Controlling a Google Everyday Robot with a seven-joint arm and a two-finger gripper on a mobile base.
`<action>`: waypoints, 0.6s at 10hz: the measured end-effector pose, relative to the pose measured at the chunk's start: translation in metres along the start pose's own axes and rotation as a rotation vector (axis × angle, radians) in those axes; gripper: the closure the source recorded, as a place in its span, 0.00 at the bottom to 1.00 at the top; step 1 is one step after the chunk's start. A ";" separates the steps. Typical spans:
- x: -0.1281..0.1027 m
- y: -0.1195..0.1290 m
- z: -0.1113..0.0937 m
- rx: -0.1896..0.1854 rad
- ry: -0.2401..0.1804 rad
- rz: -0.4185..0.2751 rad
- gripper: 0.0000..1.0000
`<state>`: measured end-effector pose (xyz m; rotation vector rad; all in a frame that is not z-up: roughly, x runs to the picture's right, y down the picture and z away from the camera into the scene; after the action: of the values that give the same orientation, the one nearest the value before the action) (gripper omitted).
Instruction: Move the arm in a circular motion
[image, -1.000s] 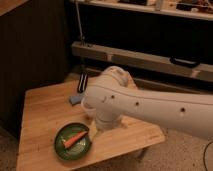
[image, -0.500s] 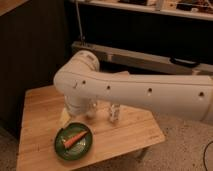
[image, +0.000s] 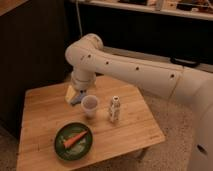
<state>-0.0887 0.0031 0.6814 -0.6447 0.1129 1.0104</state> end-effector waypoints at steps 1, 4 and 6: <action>-0.004 -0.032 0.008 -0.008 0.009 0.036 0.20; 0.016 -0.120 0.024 -0.018 0.050 0.160 0.20; 0.047 -0.165 0.025 -0.020 0.070 0.246 0.20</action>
<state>0.0657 -0.0079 0.7583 -0.6955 0.2484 1.2275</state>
